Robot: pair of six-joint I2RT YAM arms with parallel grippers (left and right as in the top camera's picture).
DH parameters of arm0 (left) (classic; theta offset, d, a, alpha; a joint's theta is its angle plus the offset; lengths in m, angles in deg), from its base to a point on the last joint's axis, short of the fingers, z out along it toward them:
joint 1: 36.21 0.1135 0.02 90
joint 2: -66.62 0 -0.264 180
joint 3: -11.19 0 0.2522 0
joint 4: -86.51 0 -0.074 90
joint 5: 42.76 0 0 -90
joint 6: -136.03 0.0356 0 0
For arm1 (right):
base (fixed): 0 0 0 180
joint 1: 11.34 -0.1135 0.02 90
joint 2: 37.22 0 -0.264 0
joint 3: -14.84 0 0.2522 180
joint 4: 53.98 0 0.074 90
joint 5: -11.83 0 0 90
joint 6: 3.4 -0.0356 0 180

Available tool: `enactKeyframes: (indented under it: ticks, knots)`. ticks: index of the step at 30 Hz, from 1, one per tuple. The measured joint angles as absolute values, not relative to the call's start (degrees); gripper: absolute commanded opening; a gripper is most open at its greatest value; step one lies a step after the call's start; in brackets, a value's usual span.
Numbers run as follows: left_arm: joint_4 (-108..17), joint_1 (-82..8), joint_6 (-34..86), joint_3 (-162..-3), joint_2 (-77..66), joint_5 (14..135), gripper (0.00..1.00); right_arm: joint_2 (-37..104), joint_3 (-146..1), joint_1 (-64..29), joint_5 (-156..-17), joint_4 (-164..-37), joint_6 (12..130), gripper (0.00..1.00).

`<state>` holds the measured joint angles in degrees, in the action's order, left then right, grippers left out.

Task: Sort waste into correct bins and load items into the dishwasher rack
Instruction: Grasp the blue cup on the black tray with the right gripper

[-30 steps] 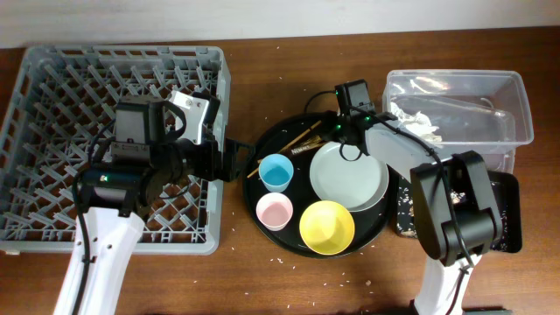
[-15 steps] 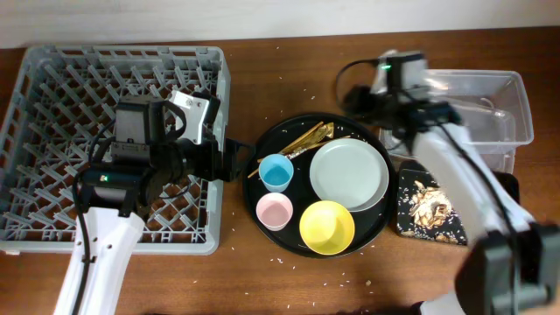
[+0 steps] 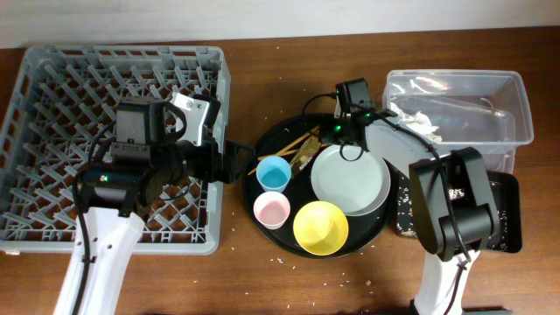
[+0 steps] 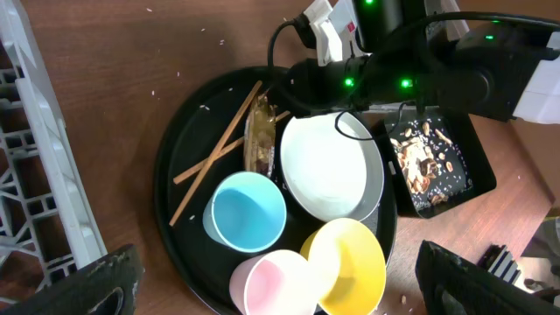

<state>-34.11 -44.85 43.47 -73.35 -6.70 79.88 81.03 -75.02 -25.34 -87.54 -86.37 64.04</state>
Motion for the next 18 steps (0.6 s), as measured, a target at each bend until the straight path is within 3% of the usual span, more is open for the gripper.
enactKeyframes:
  ticks: [5, 10, 11, 12, 14, 18]
  knots:
    - [-34.1, -44.9, 43.5, -73.4, -6.7, 79.9, 0.99, 78.4, -75.0, -22.5, -90.9, -86.6, 64.1, 0.04]
    - [-34.0, -44.9, 43.5, -73.4, -6.7, 79.9, 0.99, 62.9, -75.0, -18.5, -93.8, -88.6, 64.0, 0.04]
    - [-34.1, -44.9, 43.5, -73.4, -6.7, 79.9, 0.99, 59.6, -75.1, -17.1, -94.0, -89.0, 64.0, 0.31]
    - [-34.0, -44.9, 43.5, -73.4, -6.7, 79.9, 0.99, 57.5, -75.3, -16.2, -94.0, -90.1, 64.0, 0.51]
    - [-34.1, -44.9, 43.5, -73.4, -6.7, 79.9, 0.99, 56.8, -75.8, -16.8, -93.9, -95.1, 63.9, 0.59]
    - [-34.2, -44.9, 43.5, -73.4, -6.7, 79.9, 0.99, 67.0, -75.7, -23.7, -91.6, -93.8, 62.4, 0.66]
